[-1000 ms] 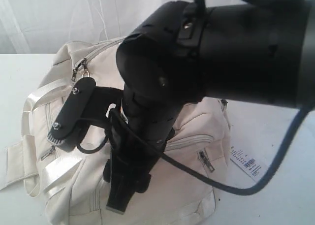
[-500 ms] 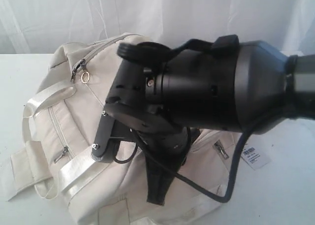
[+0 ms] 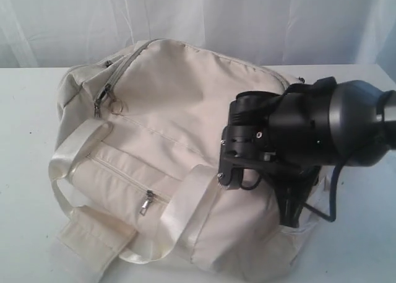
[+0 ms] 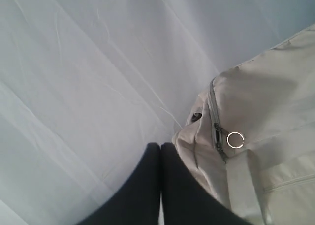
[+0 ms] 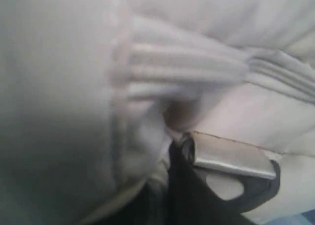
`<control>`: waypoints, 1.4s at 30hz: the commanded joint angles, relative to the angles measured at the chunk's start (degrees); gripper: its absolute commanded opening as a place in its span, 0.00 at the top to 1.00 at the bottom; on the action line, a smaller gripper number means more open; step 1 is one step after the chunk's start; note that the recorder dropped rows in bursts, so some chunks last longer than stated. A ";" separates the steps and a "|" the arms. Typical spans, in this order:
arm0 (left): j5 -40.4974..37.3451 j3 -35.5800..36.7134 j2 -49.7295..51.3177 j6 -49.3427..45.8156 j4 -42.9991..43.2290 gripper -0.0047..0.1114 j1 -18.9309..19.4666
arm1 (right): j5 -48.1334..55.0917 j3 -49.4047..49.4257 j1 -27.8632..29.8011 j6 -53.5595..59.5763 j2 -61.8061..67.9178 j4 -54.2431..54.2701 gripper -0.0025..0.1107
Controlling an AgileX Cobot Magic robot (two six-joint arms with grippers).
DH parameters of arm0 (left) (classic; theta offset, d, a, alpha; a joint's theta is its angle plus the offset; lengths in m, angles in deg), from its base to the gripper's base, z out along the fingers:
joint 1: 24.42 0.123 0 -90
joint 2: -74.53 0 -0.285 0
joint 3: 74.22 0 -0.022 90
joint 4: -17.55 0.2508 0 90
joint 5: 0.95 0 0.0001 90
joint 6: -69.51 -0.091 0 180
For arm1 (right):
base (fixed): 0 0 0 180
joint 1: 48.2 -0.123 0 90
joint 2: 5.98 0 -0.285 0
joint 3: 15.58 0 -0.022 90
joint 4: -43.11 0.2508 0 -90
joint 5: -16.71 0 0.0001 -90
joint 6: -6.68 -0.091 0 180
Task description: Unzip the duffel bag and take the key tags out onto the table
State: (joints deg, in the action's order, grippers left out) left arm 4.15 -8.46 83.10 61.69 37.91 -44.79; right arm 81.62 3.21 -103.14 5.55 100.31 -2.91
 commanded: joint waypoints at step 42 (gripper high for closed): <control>0.05 0.05 -0.79 0.44 -0.63 0.96 -0.35 | -62.13 -19.92 -2.77 -31.06 14.23 50.41 0.39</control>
State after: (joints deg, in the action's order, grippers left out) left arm 3.72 -8.46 82.75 61.69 37.91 -44.79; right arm 18.95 -14.04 -105.53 -23.46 112.69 46.82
